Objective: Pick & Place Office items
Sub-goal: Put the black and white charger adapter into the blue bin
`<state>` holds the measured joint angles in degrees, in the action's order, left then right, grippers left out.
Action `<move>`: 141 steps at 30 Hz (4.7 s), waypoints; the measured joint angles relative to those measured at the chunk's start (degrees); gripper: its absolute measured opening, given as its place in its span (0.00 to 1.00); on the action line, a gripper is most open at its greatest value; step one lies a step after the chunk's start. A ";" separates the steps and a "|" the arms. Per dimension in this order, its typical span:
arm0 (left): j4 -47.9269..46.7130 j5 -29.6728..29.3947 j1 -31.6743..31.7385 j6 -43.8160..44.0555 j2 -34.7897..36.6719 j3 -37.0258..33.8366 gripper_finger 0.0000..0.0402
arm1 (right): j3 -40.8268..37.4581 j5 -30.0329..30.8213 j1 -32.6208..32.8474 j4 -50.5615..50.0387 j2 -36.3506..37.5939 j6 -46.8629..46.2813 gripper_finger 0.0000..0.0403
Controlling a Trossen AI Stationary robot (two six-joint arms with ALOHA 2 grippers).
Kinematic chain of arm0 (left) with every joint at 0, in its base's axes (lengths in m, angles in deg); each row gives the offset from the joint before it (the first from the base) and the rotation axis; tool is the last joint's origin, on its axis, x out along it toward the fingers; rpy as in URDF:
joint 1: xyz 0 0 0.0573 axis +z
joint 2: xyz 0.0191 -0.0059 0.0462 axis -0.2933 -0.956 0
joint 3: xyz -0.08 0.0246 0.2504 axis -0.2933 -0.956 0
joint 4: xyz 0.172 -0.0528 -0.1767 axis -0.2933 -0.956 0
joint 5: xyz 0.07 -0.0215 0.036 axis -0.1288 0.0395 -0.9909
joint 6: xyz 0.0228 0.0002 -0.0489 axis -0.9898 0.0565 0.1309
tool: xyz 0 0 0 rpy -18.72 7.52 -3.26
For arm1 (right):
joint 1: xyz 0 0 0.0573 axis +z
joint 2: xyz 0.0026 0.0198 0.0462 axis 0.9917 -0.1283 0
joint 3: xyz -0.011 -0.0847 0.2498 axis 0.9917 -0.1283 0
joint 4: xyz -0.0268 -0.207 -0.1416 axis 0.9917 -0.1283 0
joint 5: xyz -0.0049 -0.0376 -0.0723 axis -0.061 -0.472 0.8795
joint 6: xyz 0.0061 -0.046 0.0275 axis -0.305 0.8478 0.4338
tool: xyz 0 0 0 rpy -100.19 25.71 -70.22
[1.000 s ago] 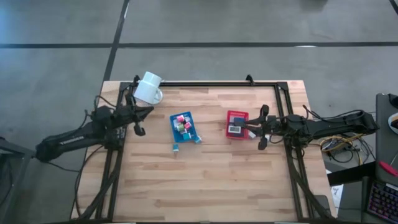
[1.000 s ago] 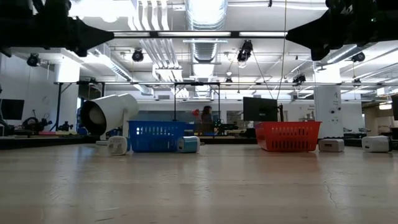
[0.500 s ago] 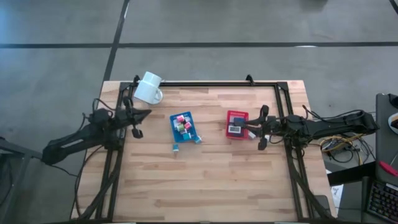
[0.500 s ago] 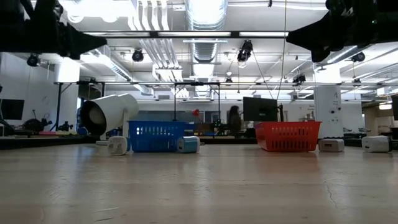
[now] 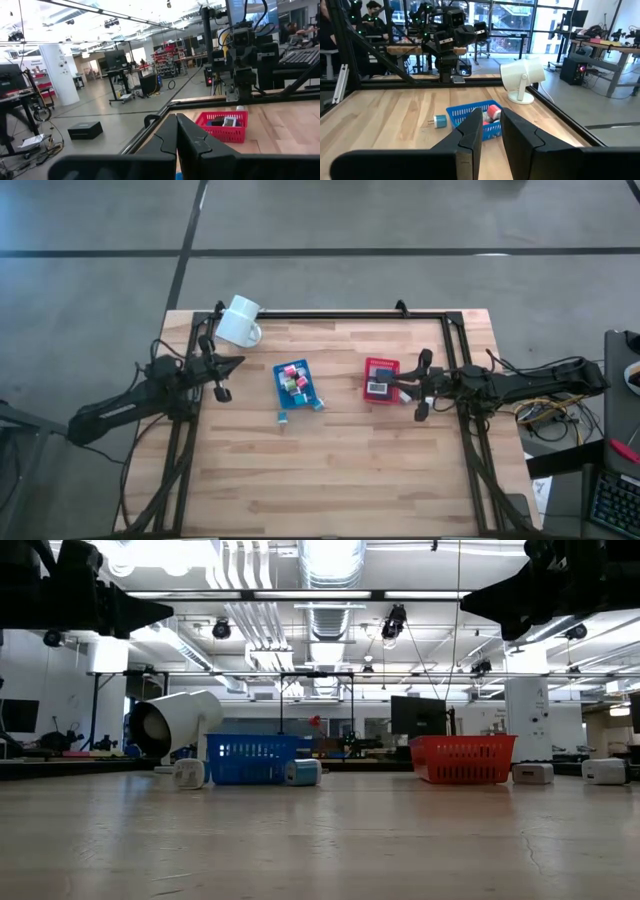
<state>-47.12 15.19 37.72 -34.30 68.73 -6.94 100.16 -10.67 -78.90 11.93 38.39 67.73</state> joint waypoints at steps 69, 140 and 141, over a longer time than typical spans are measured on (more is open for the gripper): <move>0.02 -0.02 0.00 1.07 -0.04 -0.02 0.01 | 23.93 -5.69 -1.41 -83.95 -25.91 -38.95 0.53; 0.02 -0.02 0.00 1.51 -0.09 -0.02 0.01 | 20.35 -2.61 -5.43 -73.36 -38.84 -42.40 0.29; 0.01 -0.02 0.00 1.51 -0.09 -0.02 0.01 | 20.70 -2.69 -5.20 -73.53 -38.19 -42.40 0.29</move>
<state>-47.12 15.17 37.72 -32.79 68.64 -6.96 120.87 -13.36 -84.11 -61.60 0.20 25.33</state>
